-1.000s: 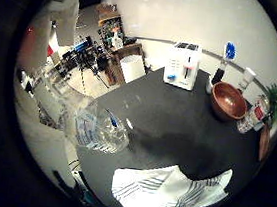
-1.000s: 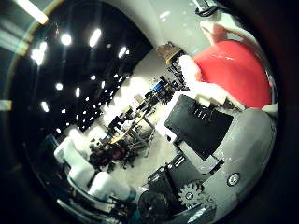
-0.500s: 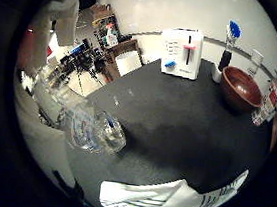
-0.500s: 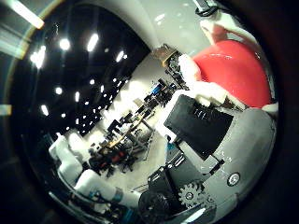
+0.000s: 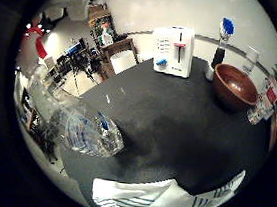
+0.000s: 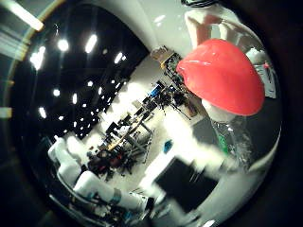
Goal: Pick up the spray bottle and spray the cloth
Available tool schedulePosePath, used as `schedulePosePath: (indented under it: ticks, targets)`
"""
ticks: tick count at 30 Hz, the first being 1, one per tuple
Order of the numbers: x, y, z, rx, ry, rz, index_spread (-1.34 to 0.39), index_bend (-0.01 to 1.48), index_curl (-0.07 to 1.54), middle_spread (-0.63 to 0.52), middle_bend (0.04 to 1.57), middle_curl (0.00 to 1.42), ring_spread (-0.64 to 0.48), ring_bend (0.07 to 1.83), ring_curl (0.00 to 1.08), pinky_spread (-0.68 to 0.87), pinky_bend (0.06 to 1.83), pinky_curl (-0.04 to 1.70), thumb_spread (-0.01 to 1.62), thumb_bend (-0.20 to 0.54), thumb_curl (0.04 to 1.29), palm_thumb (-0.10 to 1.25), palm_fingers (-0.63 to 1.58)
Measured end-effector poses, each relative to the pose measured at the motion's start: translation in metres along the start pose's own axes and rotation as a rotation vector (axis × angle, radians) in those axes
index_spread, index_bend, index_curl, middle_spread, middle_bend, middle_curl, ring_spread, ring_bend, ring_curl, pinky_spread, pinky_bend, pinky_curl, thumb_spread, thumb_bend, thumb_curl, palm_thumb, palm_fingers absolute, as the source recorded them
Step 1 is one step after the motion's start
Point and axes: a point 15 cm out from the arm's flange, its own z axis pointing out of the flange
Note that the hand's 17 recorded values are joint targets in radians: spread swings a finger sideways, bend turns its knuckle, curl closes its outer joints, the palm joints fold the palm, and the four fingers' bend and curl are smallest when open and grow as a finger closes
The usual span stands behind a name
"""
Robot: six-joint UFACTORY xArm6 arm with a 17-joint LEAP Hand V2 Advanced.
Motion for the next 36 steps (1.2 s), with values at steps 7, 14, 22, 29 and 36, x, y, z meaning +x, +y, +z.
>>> schedulePosePath:
  ticks: [7, 14, 22, 29, 36]
  targets:
    - [-0.007, 0.000, -0.002, -0.028, 0.010, 0.001, -0.49, 0.52, 0.44, -0.16, 0.47, 0.36, 0.17, 0.68, 0.24, 0.58, 0.99, 0.36, 1.01, -0.034, 0.46, 0.37, 0.19]
    - [-0.001, 0.005, -0.019, -0.119, 0.083, -0.031, -0.49, 0.43, 0.39, -0.14, 0.36, 0.33, 0.20, 0.55, 0.19, 0.64, 0.88, 0.27, 0.99, -0.033, 0.42, 0.35, 0.20]
    - [-0.009, -0.003, -0.057, -0.176, 0.134, -0.053, -0.49, 0.31, 0.36, -0.12, 0.23, 0.32, 0.22, 0.44, 0.17, 0.63, 0.78, 0.20, 0.99, -0.030, 0.39, 0.32, 0.25]
    - [-0.010, -0.020, -0.097, -0.163, 0.184, -0.098, -0.53, 0.28, 0.36, -0.12, 0.18, 0.31, 0.22, 0.38, 0.17, 0.63, 0.73, 0.17, 0.99, -0.030, 0.39, 0.33, 0.31]
    - [-0.013, -0.030, -0.152, -0.164, 0.246, -0.121, -0.54, 0.27, 0.37, -0.12, 0.18, 0.29, 0.22, 0.33, 0.17, 0.64, 0.73, 0.16, 1.00, -0.029, 0.38, 0.35, 0.34]
